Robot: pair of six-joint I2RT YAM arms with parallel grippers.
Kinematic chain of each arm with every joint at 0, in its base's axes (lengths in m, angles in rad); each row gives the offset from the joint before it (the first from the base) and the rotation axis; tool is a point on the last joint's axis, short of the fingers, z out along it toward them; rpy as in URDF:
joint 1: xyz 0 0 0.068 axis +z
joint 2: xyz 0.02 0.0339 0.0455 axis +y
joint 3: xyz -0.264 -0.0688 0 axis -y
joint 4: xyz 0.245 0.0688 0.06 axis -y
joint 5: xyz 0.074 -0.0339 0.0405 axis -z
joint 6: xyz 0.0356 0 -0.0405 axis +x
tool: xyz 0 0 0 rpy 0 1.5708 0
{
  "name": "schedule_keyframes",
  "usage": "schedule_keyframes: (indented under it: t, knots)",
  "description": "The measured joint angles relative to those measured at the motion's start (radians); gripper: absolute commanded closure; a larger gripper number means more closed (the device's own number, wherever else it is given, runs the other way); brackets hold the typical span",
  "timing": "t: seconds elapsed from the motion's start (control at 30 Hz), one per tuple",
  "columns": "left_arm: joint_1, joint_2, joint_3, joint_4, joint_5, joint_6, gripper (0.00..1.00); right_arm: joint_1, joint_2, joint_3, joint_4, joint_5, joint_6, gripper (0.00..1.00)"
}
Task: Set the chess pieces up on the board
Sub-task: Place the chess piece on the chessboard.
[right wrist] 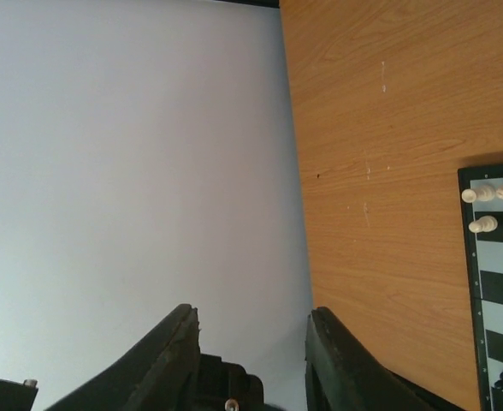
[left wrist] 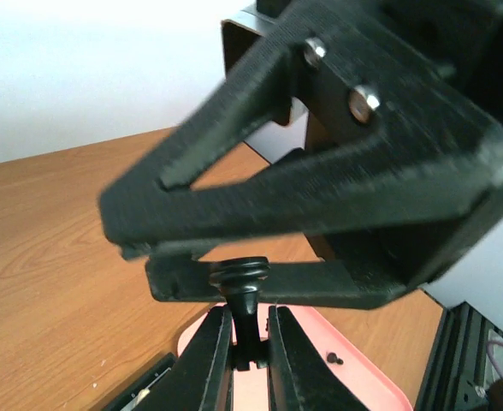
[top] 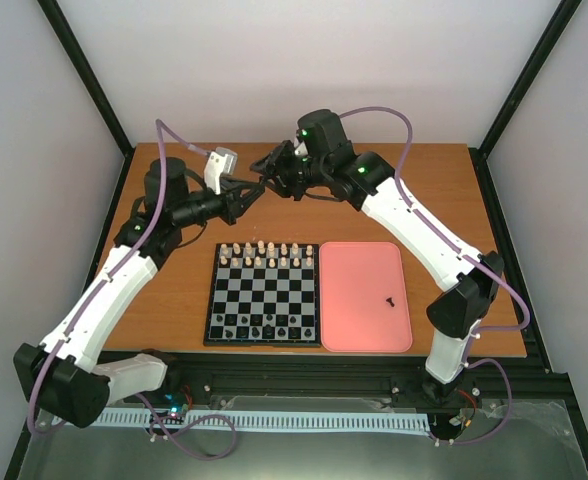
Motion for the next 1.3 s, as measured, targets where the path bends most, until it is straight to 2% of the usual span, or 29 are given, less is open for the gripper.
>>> schedule_keyframes:
  t: [0.33, 0.57, 0.77, 0.97, 1.17, 1.3]
  knots:
    - [-0.001, -0.019, 0.05, -0.156, 0.06, 0.105, 0.99, -0.005, 0.0, 0.0, -0.01, 0.016, -0.035, 0.53]
    - [-0.002, -0.044, 0.131, -0.406, -0.025, 0.128, 0.99, -0.072, 0.0, 0.003, -0.142, 0.056, -0.162, 0.52]
    - [-0.002, -0.082, 0.203, -0.672, -0.177, 0.103, 0.99, -0.12, -0.002, -0.008, -0.281, 0.161, -0.34, 0.51]
    - [-0.002, -0.106, 0.273, -0.995, -0.311, 0.025, 0.99, -0.132, -0.063, -0.12, -0.397, 0.302, -0.522, 0.47]
    - [-0.002, -0.106, 0.235, -1.248, -0.34, -0.09, 0.99, -0.183, -0.187, -0.274, -0.448, 0.372, -0.641, 0.47]
    - [-0.002, -0.106, 0.188, -1.32, -0.331, -0.139, 0.99, -0.21, -0.236, -0.351, -0.476, 0.379, -0.697, 0.47]
